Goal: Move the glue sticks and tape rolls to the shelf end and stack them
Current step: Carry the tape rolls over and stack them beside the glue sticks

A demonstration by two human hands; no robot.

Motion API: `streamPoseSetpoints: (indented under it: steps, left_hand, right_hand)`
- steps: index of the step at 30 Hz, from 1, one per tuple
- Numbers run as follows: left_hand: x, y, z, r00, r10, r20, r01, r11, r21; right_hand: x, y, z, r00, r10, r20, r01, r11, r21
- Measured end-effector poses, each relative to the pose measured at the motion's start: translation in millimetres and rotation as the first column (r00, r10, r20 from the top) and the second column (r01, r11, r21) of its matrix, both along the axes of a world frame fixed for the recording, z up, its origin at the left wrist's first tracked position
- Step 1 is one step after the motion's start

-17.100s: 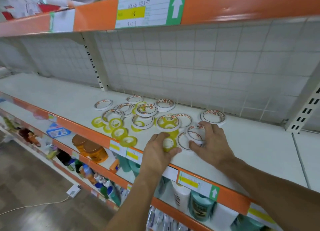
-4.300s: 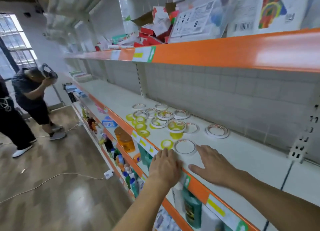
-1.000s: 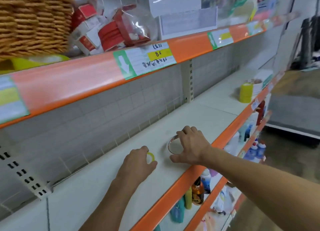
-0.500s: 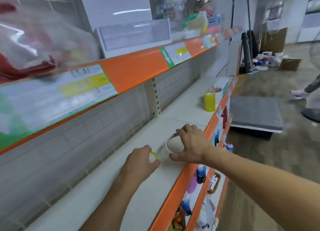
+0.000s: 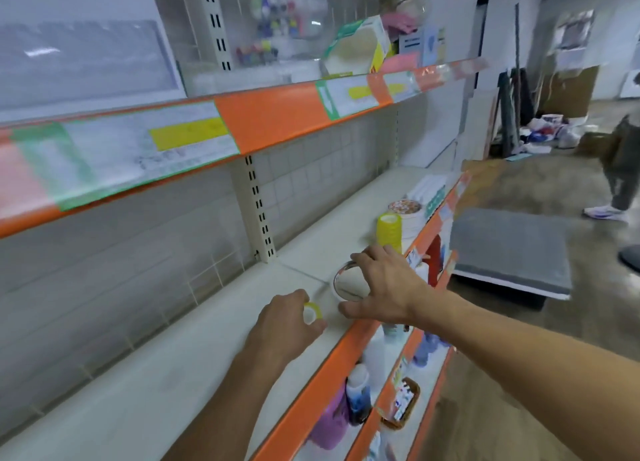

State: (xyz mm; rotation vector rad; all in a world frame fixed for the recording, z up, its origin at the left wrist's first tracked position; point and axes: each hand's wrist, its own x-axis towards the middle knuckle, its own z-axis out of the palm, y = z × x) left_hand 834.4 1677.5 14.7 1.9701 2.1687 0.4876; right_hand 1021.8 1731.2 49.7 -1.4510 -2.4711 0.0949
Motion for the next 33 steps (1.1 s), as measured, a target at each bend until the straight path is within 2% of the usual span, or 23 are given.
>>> streamPoseSetpoints:
  steps: [12, 19, 26, 30, 33]
  left_hand:
    - [81.2, 95.0, 0.0, 0.998, 0.037, 0.055, -0.038, 0.999, 0.022]
    - [88.0, 145.2, 6.8, 1.000, 0.014, -0.012, -0.014, 0.999, 0.038]
    - [98.1, 165.8, -10.6, 0.999, 0.021, -0.036, -0.023, 0.999, -0.043]
    - [104.2, 175.2, -14.3, 0.996, 0.069, -0.051, -0.072, 0.996, -0.062]
    - [111.6, 180.2, -18.1, 0.993, 0.120, -0.010, -0.121, 0.989, -0.089]
  right_hand:
    - [79.6, 108.2, 21.5, 0.996, 0.082, -0.041, -0.082, 0.997, 0.002]
    - [95.2, 155.7, 30.5, 0.991, 0.033, -0.133, -0.028, 0.999, 0.037]
    - [117.6, 189.4, 23.1, 0.985, -0.037, -0.170, 0.035, 0.999, -0.018]
    - [123.4, 218.0, 24.9, 0.991, -0.008, -0.131, 0.008, 1.000, 0.004]
    - [129.5, 243.8, 27.4, 0.990, 0.032, -0.140, -0.035, 0.999, -0.013]
